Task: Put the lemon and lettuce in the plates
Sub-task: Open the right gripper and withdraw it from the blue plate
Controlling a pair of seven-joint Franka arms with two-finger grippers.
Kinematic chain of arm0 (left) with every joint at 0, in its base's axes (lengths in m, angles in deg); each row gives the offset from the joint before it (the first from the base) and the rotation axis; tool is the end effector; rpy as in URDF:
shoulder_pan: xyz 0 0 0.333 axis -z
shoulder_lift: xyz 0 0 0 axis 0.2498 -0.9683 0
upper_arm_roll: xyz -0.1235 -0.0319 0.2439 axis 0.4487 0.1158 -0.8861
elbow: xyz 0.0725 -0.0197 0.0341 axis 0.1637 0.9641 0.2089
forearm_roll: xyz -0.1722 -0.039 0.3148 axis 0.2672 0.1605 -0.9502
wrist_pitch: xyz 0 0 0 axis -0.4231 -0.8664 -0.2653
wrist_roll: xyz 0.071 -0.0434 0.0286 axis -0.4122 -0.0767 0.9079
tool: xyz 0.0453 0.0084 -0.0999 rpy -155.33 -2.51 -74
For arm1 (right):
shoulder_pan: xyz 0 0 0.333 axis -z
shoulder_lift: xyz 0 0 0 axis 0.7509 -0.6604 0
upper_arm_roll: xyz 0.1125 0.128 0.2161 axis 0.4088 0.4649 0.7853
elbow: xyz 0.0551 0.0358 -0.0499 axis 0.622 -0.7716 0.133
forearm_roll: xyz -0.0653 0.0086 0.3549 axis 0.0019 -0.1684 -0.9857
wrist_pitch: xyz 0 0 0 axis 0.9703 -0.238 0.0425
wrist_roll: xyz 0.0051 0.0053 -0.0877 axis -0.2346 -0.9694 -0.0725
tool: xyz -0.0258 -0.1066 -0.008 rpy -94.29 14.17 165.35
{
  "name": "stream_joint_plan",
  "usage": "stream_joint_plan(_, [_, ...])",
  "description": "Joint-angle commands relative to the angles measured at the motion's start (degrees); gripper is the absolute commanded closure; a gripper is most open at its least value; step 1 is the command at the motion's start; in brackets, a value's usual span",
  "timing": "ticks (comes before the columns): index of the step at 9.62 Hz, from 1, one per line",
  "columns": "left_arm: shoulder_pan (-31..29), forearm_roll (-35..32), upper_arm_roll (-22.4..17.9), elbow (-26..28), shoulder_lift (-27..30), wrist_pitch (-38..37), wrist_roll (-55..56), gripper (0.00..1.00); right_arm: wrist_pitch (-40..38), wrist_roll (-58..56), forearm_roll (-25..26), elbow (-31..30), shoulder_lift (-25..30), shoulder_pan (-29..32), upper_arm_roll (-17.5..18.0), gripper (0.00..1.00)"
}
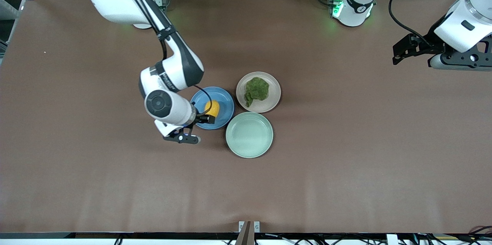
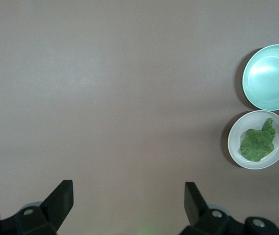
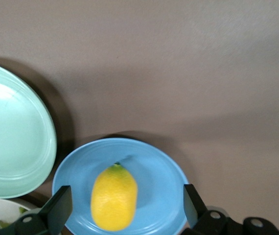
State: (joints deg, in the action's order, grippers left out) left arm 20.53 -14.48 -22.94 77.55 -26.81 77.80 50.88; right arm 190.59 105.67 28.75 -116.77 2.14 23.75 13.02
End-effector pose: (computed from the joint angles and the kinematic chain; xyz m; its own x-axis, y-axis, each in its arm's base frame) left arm 0.5061 -0.0924 0.5929 0.9977 -0.0670 -0.0100 -0.0667 -0.9973 0.0292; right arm 0.5792 0.2867 0.2755 0.9792 -0.0990 -0.1773 -0.1115 -0.9918 -0.0622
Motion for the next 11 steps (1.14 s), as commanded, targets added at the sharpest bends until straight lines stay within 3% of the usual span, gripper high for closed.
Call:
stream_joint_plan(1, [0.0, 0.2, -0.1, -2.8, -1.7, -1.8, -1.0, 0.00, -5.0, -5.8, 1.1, 3.2, 0.7, 3.1, 0.3, 0.00])
stream_joint_plan(4, [0.4, -2.0, 0.3, -2.7, -1.9, -1.2, -1.1, 0.00, -7.2, -7.1, 6.9, 4.6, 1.7, 4.4, 0.3, 0.00])
stream_joint_plan(11, [-0.2, -3.3, 0.5, -2.7, -1.9, 1.4, -1.2, 0.00, -13.2, -20.6, 6.7, 5.0, 7.0, 14.0, 0.3, 0.00])
